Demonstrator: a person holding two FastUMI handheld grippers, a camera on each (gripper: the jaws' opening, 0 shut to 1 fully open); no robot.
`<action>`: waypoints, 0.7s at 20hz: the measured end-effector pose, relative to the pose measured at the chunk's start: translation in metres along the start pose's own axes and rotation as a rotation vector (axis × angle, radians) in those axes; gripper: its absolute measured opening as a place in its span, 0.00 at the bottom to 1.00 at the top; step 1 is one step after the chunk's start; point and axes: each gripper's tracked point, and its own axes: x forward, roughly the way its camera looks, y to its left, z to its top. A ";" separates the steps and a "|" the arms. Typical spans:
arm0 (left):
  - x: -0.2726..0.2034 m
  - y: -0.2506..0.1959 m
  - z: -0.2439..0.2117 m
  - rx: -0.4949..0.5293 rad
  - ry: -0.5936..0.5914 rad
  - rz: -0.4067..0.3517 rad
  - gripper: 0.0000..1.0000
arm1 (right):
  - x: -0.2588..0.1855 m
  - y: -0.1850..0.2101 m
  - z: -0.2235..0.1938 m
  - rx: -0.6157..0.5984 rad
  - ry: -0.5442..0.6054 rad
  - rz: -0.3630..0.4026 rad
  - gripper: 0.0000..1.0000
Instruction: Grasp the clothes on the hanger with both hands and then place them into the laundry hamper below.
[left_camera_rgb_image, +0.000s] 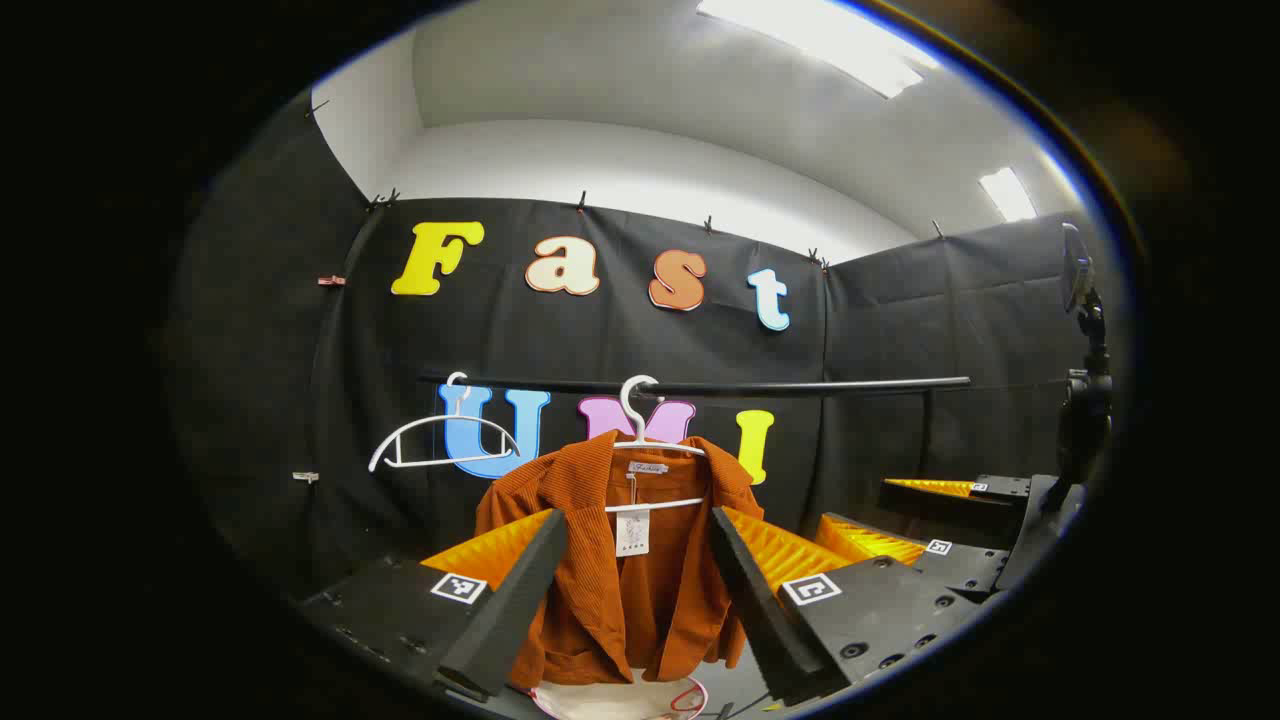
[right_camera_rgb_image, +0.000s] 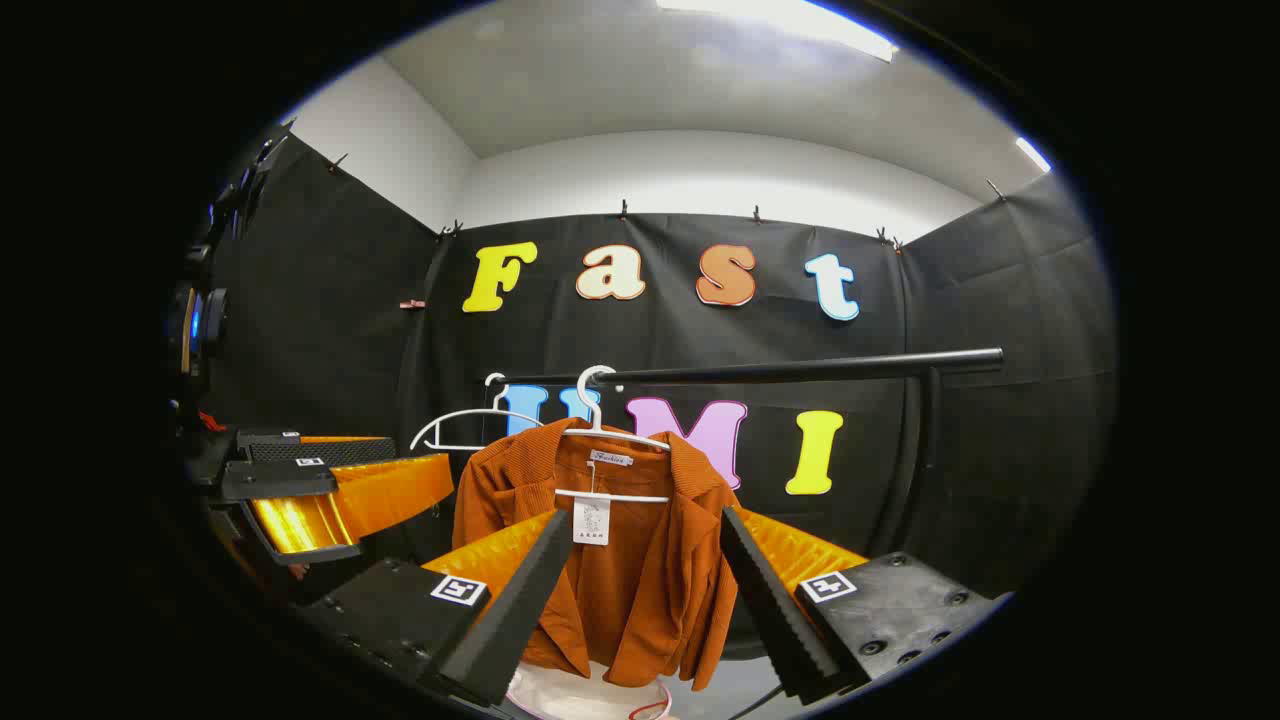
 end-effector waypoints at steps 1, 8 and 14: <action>0.001 0.000 0.000 0.000 0.001 0.001 0.92 | -0.001 0.001 0.000 0.004 -0.001 0.003 0.99; 0.002 -0.001 -0.004 -0.013 0.008 0.007 0.91 | -0.002 0.004 -0.005 0.010 0.008 0.004 0.99; 0.001 0.001 -0.002 -0.022 0.024 0.003 0.92 | -0.002 0.005 -0.006 0.001 0.011 -0.005 0.98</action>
